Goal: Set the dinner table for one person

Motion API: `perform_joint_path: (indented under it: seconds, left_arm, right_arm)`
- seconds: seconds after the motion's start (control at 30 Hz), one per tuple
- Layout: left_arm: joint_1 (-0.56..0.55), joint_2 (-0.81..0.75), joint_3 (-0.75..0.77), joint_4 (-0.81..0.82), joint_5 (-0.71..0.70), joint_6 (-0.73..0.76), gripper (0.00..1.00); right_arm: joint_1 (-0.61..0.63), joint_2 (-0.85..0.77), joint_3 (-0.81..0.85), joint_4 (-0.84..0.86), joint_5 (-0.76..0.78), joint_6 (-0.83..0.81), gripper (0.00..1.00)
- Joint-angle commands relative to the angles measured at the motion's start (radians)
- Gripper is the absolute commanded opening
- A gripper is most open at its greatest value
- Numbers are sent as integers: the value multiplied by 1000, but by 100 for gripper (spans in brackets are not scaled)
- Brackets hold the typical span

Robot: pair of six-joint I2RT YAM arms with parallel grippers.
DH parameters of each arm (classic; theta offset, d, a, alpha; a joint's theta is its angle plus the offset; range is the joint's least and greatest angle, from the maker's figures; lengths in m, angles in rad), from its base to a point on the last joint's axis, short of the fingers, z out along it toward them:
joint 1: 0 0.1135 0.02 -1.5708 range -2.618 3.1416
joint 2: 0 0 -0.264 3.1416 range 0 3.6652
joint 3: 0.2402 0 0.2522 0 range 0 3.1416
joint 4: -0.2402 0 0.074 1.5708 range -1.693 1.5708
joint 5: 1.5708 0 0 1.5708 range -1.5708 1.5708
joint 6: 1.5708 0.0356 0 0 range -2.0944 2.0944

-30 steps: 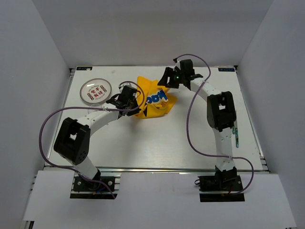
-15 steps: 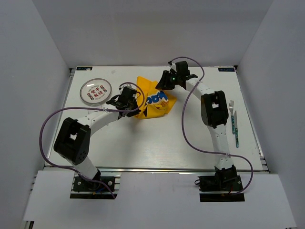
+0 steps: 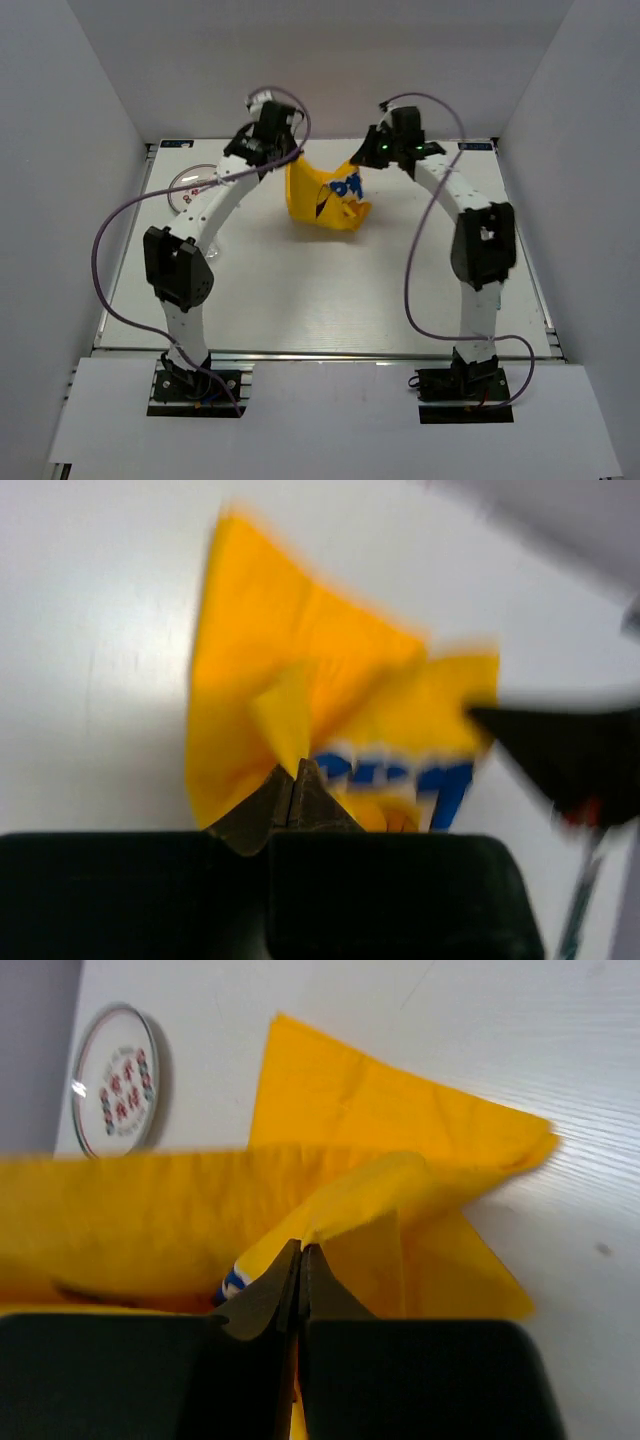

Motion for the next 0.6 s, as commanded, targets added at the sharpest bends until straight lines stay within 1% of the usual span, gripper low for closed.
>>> perform_joint_path:
  seconds: [0.0, 0.03, 0.07, 0.1, 0.13, 0.17, 0.2, 0.23, 0.27, 0.3, 0.33, 0.37, 0.4, 0.47, 0.53, 0.57]
  left_arm:
    - [34, 38, 393, -280, -219, -25, 0]
    - [44, -2, 436, -279, -241, -30, 0]
    - [60, -46, 406, -264, -258, -39, 0]
    - [60, -89, 376, -255, -293, -73, 0]
    - [60, -137, 343, -254, -312, -85, 0]
    - [69, -234, 260, -253, -332, -97, 0]
    - [69, -292, 210, -253, -344, -129, 0]
    - [69, -409, 87, -230, -337, -148, 0]
    - [69, -474, 14, -230, -336, -148, 0]
    - [69, -540, -53, -189, -306, -159, 0]
    - [69, -603, -118, -173, -286, -168, 0]
    - [69, -660, -220, -147, -271, -173, 0]
    - [69, -750, -255, -147, -258, -199, 0]
    - [69, -806, -302, -138, -220, -217, 0]
    - [69, -800, -281, -147, -186, -234, 0]
    - [69, -783, -271, -146, -168, -239, 0]
  right_arm:
    - [-68, -353, -156, -1, 241, 8, 0]
    - [-75, -493, -220, -3, 290, 5, 0]
    - [-90, -564, -285, -5, 351, -2, 0]
    - [-96, -638, -398, -33, 368, -9, 0]
    - [-95, -778, -446, -52, 373, -12, 0]
    - [-93, -848, -492, -73, 419, -15, 0]
    - [-93, -923, -599, -96, 424, -6, 0]
    - [-95, -1076, -702, -110, 425, 18, 0]
    - [-95, -1149, -703, -118, 428, 27, 0]
    - [-93, -1222, -756, -132, 438, 40, 0]
    - [-93, -1335, -761, -179, 441, 49, 0]
    - [-95, -1376, -750, -210, 442, 55, 0]
    - [-95, -1424, -727, -244, 444, 58, 0]
    - [-95, -1429, -634, -323, 422, 49, 0]
    - [-93, -1395, -557, -356, 435, 31, 0]
    - [-95, -1380, -546, -363, 459, 25, 0]
